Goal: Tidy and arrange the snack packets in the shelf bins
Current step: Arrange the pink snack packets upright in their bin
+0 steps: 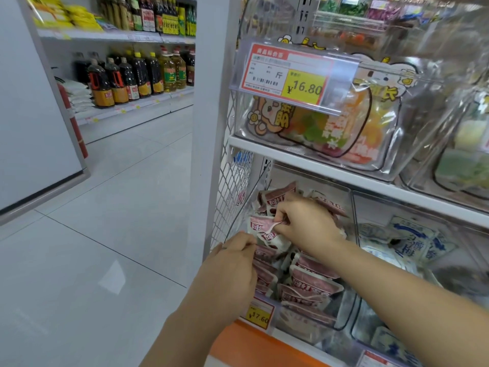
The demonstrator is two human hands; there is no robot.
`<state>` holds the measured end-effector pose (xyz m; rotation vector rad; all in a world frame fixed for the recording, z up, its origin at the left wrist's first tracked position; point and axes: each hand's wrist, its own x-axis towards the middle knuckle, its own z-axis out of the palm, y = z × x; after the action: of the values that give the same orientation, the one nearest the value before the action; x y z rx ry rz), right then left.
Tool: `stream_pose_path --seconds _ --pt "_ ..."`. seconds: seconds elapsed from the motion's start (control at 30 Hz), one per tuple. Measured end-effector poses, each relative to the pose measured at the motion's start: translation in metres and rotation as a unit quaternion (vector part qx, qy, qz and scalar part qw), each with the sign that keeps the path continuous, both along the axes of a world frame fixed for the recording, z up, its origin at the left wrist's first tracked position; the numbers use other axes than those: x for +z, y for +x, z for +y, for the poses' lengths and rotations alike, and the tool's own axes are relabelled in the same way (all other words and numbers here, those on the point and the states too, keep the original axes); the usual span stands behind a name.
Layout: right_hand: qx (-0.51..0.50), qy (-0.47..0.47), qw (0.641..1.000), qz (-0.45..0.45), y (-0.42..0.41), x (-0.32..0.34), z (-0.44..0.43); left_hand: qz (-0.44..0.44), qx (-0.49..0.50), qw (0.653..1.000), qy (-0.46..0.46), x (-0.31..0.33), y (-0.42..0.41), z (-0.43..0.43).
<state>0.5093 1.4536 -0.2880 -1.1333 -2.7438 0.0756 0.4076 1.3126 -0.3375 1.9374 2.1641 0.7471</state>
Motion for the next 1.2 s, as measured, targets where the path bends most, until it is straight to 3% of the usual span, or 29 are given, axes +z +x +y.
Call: stream_pose_path --seconds 0.23,0.53,0.7,0.83,0.93,1.2 --pt "0.011 0.048 0.997 0.062 0.004 -0.002 0.017 -0.014 0.007 1.000 -0.002 0.004 0.001 0.001" --pt "0.044 -0.072 0.993 0.084 -0.004 -0.002 0.021 0.019 0.025 0.999 -0.041 0.005 0.005 0.005" --pt "0.149 -0.157 0.972 -0.092 -0.005 -0.007 0.014 0.034 0.040 0.996 -0.069 0.006 0.006 0.004" --pt "0.125 -0.237 0.963 -0.006 0.005 0.007 0.019 0.064 0.020 0.993 -0.102 0.008 0.006 0.004" --pt "0.088 -0.169 0.981 0.024 0.005 0.012 0.019 0.073 0.018 0.992 -0.102 0.008 0.006 0.003" --pt "0.099 -0.010 0.989 -0.108 -0.019 0.000 0.020 0.052 0.024 0.995 -0.087 0.008 0.007 0.001"
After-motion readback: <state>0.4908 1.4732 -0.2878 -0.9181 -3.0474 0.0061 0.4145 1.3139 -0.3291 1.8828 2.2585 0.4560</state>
